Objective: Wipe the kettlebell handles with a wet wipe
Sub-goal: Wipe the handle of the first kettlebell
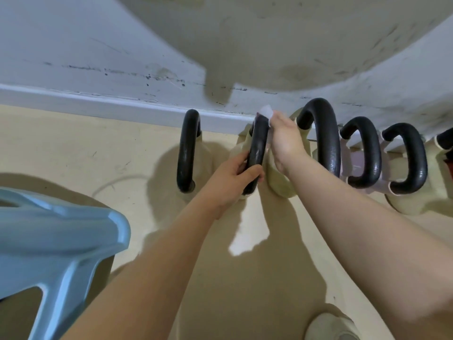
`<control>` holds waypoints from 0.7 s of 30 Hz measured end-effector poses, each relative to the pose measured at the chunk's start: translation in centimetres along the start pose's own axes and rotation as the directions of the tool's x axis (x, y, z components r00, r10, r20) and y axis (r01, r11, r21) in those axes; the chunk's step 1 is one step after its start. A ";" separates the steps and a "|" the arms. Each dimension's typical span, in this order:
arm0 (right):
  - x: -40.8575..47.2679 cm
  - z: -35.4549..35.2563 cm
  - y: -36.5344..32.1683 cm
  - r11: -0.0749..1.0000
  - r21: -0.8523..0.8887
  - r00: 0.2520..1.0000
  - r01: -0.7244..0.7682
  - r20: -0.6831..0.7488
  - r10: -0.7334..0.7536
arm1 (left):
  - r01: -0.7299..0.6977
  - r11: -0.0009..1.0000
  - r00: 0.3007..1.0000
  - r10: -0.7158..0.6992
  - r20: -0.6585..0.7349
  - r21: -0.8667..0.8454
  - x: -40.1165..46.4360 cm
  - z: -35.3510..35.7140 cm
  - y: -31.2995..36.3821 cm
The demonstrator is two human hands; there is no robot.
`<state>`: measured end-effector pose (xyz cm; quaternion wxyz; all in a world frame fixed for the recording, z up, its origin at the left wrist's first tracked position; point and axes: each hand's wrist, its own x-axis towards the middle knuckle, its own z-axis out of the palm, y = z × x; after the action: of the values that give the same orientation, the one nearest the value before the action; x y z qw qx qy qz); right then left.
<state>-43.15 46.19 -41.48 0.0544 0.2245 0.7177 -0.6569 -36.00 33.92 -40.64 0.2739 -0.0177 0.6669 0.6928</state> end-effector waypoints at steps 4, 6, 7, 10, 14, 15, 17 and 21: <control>-2.5 1.1 0.2 0.968 -0.237 0.995 0.086 0.067 -0.072 | 0.000 0.998 0.993 0.008 -0.119 0.070 0.5 0.6 0.7; -3.3 1.2 -0.4 0.992 -0.124 0.995 0.037 0.099 -0.025 | -0.011 0.993 0.988 0.029 -0.154 0.117 0.6 1.0 1.1; -3.1 1.2 -0.8 0.998 -0.013 0.996 -0.063 0.069 0.064 | -0.007 0.987 0.985 0.034 -0.169 0.163 0.6 1.2 1.2; -3.0 1.8 -1.6 0.907 0.238 0.937 -0.348 0.048 0.346 | 0.065 0.995 0.984 -0.052 -0.171 0.071 0.5 1.7 1.1; -8.1 3.2 1.4 0.980 -0.197 1.000 0.021 0.016 -0.018 | 0.219 0.800 0.956 -0.291 -0.041 -0.558 0.4 0.4 1.0; -9.1 3.0 2.5 0.969 -0.232 0.996 0.088 -0.005 -0.092 | 0.220 0.752 0.947 -0.317 -0.048 -0.621 0.4 0.2 0.9; -8.8 2.5 3.0 0.975 -0.189 0.991 0.120 -0.038 -0.130 | 0.199 0.701 0.946 -0.320 -0.053 -0.685 0.5 0.2 1.0; -6.3 3.4 2.2 0.997 -0.068 0.983 0.028 -0.179 -0.040 | 0.187 0.572 0.945 -0.326 -0.012 -0.799 0.0 0.3 1.2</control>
<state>-37.42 41.40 -41.63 -0.0147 0.2689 0.7446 -0.6108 -36.41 34.25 -39.49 0.2821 -0.2875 0.3036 0.8634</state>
